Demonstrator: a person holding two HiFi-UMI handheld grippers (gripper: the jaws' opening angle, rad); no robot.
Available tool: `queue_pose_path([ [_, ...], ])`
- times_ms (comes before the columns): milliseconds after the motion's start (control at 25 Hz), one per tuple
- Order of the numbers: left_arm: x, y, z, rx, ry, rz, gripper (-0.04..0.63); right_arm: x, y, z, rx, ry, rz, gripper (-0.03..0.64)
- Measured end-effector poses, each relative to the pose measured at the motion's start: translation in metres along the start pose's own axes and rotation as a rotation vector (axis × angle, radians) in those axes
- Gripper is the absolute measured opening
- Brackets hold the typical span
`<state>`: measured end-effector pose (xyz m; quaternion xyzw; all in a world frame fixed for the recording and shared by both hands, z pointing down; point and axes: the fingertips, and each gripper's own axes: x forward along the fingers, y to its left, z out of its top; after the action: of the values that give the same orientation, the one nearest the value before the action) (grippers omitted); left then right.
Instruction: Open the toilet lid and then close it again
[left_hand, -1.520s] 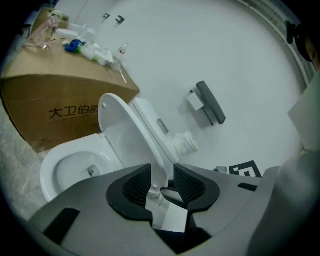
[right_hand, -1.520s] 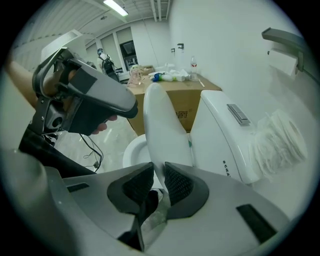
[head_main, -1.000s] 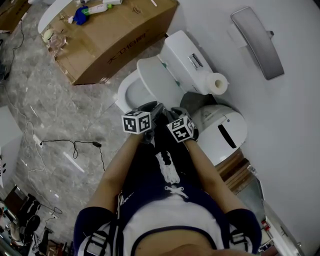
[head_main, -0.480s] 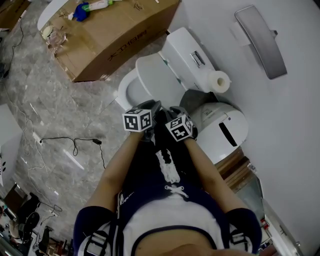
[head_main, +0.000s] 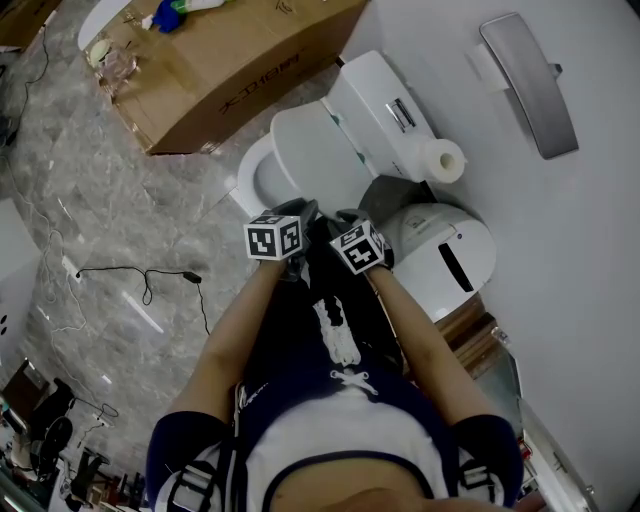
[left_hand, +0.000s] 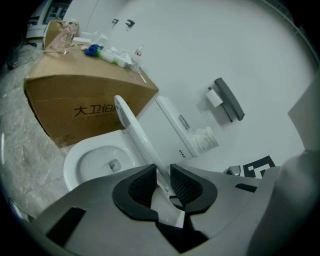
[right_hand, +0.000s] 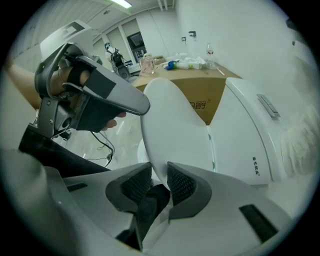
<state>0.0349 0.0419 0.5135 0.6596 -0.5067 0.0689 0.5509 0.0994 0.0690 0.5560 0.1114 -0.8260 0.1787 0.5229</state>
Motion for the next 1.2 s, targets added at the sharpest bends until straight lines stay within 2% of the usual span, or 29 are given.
queue_pose_path([
  [280, -0.004, 0.01, -0.005, -0.042, 0.009, 0.006, 0.086, 0.005, 0.008, -0.001, -0.008, -0.003, 0.016, 0.077],
  [1200, -0.014, 0.031, -0.019, -0.003, 0.054, -0.043, 0.087, 0.022, 0.026, -0.003, 0.047, -0.066, -0.062, 0.083],
])
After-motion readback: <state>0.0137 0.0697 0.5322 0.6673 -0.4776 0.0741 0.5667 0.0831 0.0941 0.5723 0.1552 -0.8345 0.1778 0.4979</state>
